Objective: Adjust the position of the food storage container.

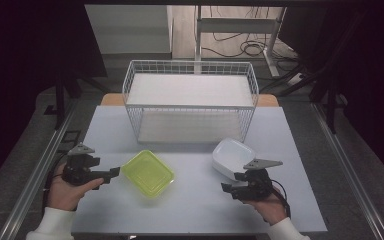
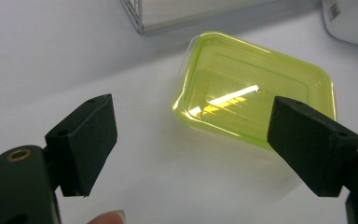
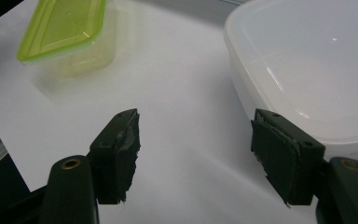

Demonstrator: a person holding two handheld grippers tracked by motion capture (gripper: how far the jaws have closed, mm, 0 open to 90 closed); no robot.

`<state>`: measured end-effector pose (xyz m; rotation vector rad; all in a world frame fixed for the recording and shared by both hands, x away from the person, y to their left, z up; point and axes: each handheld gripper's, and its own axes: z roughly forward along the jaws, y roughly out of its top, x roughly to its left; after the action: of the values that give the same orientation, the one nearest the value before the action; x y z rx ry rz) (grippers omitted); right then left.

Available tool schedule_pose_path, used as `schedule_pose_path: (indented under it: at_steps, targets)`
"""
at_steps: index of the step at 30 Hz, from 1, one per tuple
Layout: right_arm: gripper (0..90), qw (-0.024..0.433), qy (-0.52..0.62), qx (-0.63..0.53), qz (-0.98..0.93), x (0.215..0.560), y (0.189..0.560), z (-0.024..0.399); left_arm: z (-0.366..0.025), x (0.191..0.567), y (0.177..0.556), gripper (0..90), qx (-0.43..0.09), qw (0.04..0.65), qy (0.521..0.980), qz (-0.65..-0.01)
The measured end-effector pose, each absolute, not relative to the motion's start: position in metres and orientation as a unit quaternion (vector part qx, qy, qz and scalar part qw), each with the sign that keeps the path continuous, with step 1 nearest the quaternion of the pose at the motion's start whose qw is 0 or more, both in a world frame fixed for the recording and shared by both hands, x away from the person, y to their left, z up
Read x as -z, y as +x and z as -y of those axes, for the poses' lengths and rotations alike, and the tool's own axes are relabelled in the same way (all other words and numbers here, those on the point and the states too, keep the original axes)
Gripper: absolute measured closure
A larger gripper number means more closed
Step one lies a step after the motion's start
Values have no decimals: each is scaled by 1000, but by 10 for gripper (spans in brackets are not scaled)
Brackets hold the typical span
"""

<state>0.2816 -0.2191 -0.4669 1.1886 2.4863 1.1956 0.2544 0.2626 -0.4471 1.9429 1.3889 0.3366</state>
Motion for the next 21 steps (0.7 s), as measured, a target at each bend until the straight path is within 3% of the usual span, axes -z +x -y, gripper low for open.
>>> schedule_pose_path:
  at_steps: [21]
  targets:
    - [325,85,399,-395,-823,461,285,222,-264,436,243,181,-129,371,765,-510]
